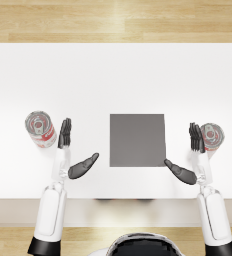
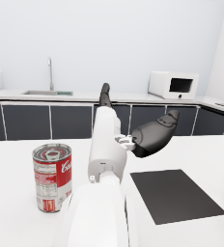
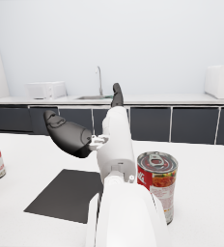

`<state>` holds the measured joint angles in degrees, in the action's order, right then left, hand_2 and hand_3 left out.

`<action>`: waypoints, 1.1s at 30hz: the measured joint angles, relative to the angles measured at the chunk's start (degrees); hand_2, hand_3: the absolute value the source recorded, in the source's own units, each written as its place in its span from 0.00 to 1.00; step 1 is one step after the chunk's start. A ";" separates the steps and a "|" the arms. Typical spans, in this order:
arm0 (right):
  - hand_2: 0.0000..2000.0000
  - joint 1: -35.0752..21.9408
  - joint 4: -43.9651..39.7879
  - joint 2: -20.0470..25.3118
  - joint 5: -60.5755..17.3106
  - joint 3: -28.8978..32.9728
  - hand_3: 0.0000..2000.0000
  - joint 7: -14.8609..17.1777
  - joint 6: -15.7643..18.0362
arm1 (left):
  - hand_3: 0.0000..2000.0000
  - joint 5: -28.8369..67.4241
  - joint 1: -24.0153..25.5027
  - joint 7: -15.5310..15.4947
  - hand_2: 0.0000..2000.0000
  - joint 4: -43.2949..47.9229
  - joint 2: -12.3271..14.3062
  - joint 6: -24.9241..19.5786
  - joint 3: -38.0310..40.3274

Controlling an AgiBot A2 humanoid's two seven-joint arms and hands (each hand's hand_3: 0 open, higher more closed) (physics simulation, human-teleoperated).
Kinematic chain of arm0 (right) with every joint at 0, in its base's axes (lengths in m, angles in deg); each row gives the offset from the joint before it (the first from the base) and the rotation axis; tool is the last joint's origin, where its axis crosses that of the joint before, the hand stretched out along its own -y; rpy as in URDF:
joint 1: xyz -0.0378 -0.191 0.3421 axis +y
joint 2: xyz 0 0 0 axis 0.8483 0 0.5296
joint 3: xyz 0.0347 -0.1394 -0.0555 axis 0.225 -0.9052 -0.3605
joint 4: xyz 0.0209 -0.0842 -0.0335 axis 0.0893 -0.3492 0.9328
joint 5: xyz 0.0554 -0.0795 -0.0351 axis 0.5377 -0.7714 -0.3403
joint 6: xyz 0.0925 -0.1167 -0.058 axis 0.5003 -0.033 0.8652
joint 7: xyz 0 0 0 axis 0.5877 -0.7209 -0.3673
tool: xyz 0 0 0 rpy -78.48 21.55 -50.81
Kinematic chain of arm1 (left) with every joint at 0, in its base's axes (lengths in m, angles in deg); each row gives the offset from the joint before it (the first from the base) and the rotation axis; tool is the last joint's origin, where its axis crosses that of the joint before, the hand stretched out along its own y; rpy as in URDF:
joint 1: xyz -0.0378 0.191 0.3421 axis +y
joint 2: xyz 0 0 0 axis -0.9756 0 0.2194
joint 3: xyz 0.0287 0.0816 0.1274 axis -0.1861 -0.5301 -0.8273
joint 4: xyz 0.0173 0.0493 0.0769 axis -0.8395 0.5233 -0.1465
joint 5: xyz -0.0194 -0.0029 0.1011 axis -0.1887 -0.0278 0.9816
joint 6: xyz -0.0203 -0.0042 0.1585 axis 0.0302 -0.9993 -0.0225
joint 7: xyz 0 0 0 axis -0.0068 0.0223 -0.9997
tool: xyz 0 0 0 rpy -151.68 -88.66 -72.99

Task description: Pick up the red can on the left and place it in the middle, then pick up the red can on the right and place it on top of the can in the middle

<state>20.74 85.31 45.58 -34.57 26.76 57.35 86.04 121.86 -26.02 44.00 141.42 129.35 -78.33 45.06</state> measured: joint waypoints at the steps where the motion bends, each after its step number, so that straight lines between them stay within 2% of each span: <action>1: 0.00 0.08 0.49 0.12 -2.55 1.46 0.00 -0.11 -0.11 | 0.00 2.55 -0.56 -0.11 0.00 -0.19 0.21 -0.11 1.35; 6: 0.00 0.75 2.19 0.58 -13.40 7.83 0.00 -0.35 -0.34 | 0.00 14.63 -2.80 -0.35 0.00 -1.60 0.63 -0.35 8.32; 15: 0.00 2.60 0.62 1.57 -16.55 16.66 0.00 -0.40 -0.39 | 0.00 19.04 -4.22 -0.40 0.00 -9.54 1.22 -0.40 16.91; 23: 0.00 2.96 -9.83 2.32 -16.70 16.28 0.00 -0.40 -0.40 | 0.00 19.26 -4.43 -0.40 0.00 -22.98 1.96 -0.40 16.35; 33: 0.00 0.73 -20.99 3.28 -16.71 14.42 0.00 -0.40 -0.40 | 0.00 19.26 -8.78 -0.40 0.00 -34.75 2.76 -0.40 15.98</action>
<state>21.47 64.32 48.85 -51.27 41.18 56.95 85.64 141.12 -34.80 43.60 106.67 132.11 -78.73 61.04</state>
